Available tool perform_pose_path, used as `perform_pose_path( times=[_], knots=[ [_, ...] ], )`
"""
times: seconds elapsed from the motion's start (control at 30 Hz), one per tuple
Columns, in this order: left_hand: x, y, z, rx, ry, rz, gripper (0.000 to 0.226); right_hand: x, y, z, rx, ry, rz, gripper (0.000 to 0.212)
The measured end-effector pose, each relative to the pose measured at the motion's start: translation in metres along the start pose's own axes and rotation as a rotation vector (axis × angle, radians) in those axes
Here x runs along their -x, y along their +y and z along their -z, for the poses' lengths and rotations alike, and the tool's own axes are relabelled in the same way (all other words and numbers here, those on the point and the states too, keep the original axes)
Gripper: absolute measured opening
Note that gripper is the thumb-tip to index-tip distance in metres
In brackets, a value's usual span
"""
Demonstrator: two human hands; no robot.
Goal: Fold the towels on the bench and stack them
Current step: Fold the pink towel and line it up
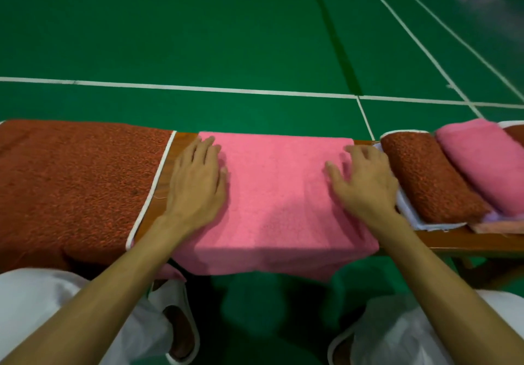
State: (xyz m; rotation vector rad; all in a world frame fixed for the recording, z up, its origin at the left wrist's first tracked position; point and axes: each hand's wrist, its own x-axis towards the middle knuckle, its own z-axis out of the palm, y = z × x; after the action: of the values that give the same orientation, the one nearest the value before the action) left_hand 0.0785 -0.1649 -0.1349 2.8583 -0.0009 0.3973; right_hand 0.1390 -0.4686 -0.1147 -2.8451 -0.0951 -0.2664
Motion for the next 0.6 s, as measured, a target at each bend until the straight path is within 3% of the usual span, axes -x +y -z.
perform_pose_path(
  times=[0.07,0.17,0.47,0.6],
  knots=[
    [0.002,0.001,-0.005,0.008,-0.132,-0.015,0.068,0.003,-0.003,-0.009,0.032,-0.147,0.143,0.078],
    [0.005,-0.002,-0.013,-0.046,-0.254,0.011,0.077,0.010,-0.002,-0.028,0.114,-0.314,0.266,0.080],
    [0.009,-0.002,-0.018,-0.050,-0.242,0.119,0.084,0.007,0.018,-0.030,0.145,-0.289,0.217,0.078],
    [0.008,0.001,-0.008,0.089,-0.229,0.128,0.081,0.008,0.014,-0.023,0.029,-0.232,0.182,0.075]
  ],
)
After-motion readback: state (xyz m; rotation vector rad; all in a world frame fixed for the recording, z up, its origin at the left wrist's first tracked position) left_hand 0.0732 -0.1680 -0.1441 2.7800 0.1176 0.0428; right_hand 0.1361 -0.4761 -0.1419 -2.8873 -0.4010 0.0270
